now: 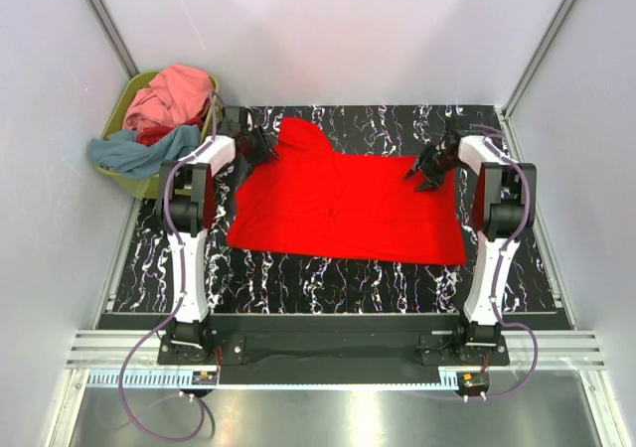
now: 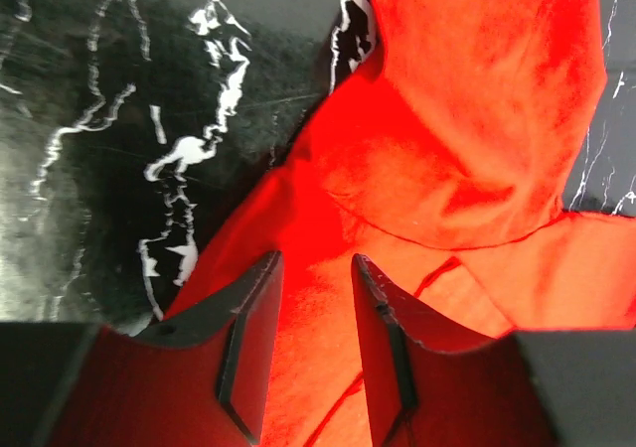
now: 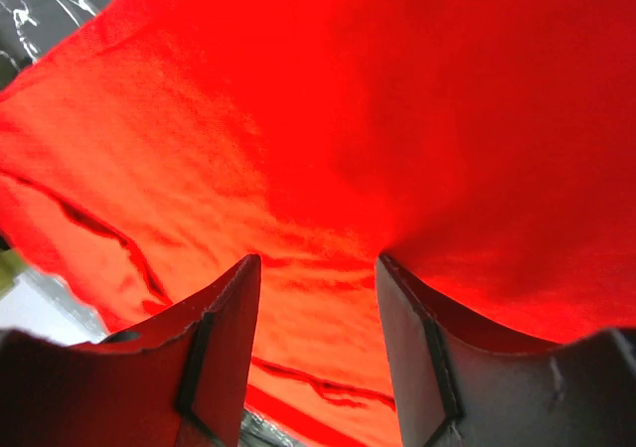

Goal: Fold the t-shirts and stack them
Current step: Fold the tshirt

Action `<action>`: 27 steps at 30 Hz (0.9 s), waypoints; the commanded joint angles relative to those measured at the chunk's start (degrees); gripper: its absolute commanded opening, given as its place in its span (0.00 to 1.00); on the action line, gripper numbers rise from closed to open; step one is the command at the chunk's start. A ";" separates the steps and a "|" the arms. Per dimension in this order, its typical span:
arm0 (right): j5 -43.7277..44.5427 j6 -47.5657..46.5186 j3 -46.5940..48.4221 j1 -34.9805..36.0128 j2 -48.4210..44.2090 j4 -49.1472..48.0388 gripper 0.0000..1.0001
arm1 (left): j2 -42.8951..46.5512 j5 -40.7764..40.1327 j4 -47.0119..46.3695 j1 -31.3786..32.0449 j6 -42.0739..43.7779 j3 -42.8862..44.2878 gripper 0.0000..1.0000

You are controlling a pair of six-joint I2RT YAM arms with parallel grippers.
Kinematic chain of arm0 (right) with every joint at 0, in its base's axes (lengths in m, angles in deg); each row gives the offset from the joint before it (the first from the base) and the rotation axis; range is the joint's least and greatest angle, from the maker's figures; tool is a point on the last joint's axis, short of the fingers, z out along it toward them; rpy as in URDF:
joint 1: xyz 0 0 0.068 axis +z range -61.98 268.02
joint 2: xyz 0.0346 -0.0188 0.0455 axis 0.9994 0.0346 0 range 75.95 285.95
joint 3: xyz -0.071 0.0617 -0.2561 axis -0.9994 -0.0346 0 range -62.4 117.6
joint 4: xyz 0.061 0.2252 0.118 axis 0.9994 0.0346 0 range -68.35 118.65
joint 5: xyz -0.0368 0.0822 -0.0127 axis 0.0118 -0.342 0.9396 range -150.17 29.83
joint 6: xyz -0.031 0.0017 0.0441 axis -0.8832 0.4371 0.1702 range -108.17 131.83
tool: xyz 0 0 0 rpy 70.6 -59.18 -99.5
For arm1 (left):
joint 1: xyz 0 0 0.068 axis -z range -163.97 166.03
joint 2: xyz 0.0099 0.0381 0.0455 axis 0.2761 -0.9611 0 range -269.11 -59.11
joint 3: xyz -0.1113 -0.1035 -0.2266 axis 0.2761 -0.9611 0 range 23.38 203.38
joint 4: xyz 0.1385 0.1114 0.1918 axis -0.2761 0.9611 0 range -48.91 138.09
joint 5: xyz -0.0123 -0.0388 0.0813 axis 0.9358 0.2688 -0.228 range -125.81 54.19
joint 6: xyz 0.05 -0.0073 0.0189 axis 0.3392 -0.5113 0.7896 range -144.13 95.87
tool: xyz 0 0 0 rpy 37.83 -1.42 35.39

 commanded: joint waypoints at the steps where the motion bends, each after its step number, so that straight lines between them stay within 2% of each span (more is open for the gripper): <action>1: 3.01 -3.02 -1.83 -1.99 -2.68 0.35 0.58 | 0.16 0.19 1.69 -0.08 1.88 1.90 0.41; 9: 2.84 -3.02 -0.78 -4.19 -4.08 0.44 0.61 | 4.81 -0.60 3.37 0.00 5.49 1.72 0.44; 13: 3.19 -2.58 3.34 -4.63 -4.61 1.58 0.64 | 8.24 -2.27 3.45 -0.08 6.89 3.38 0.50; 16: 4.68 -2.32 6.42 -4.98 -4.09 2.63 0.66 | 7.55 -2.28 3.19 -0.26 7.86 6.90 0.55; 19: 6.70 -2.23 8.97 -5.07 -2.95 3.25 0.69 | 5.62 -0.70 -0.66 -0.44 6.72 9.10 0.56; 24: 7.06 -2.93 12.31 -5.42 -1.45 3.34 0.70 | 1.76 -1.48 -13.93 -0.52 1.89 9.36 0.59; 27: 6.79 -3.46 13.63 -6.03 -1.10 3.34 0.70 | -3.24 -1.92 -15.97 -0.96 -2.50 13.92 0.60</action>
